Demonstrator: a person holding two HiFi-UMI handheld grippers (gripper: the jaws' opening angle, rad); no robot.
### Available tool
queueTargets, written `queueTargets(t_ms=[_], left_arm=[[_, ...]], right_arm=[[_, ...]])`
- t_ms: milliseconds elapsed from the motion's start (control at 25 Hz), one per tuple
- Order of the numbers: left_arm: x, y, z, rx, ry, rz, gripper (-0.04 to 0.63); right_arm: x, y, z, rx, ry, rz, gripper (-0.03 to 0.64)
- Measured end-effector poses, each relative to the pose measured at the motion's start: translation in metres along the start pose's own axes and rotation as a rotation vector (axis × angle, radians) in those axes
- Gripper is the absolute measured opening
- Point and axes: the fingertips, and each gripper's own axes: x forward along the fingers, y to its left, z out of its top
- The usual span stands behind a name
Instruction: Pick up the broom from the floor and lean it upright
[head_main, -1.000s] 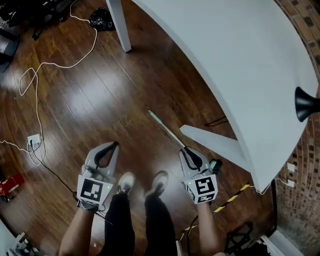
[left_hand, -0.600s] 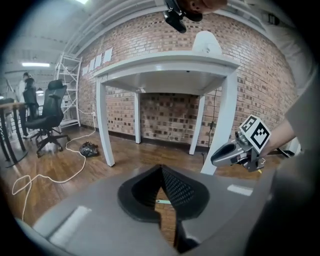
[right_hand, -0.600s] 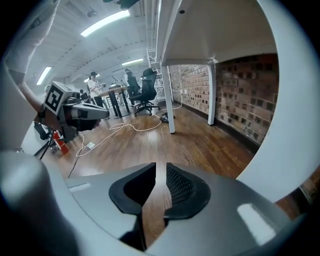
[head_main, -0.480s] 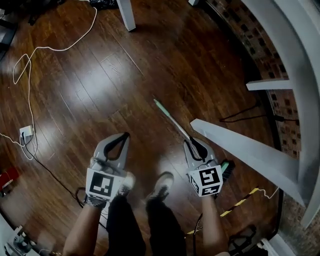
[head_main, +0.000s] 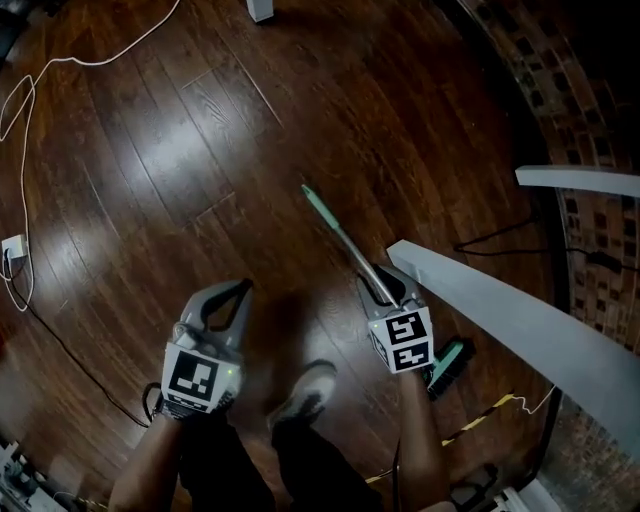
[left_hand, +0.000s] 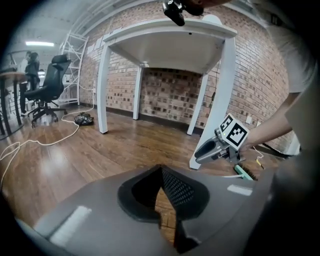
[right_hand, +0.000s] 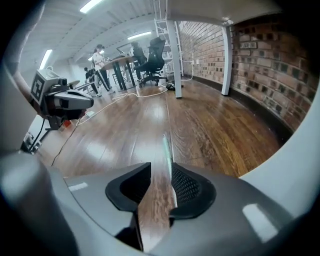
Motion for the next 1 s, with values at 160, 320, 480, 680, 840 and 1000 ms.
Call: queueTargets(t_ms=[160,320,480,680,840,1000], left_arm=[[0.018,0.001,-0.028,-0.010,0.000,0.004,0.001],[0.029,-0.005,-0.032,-0.020,-0.011,-0.024,0.002],[0.034,-0.010,-0.035,-0.004,-0.017,-0.042,0.002],[0.034,-0.017,-0.047,0.017,-0.004,-0.057,0.002],[0.031,-0.020,-0.057,-0.006,0.021,-0.054,0.002],[0.030,-0.019,-0.058,0.016,0.022,-0.065,0.002]], right_arm=[[0.035,-0.009,-0.033,-0.011,0.072,0.034,0.165],[0.061,-0.018,-0.052,-0.056,0.144,0.054,0.170],[0.081,-0.023,-0.065,-0.111,0.234,0.069,0.162],[0.096,-0.026,-0.077,-0.131,0.332,0.089,0.160],[0.104,-0.026,-0.084,-0.143,0.367,0.087,0.156],[0.111,-0.029,-0.089,-0.166,0.411,0.049,0.155]])
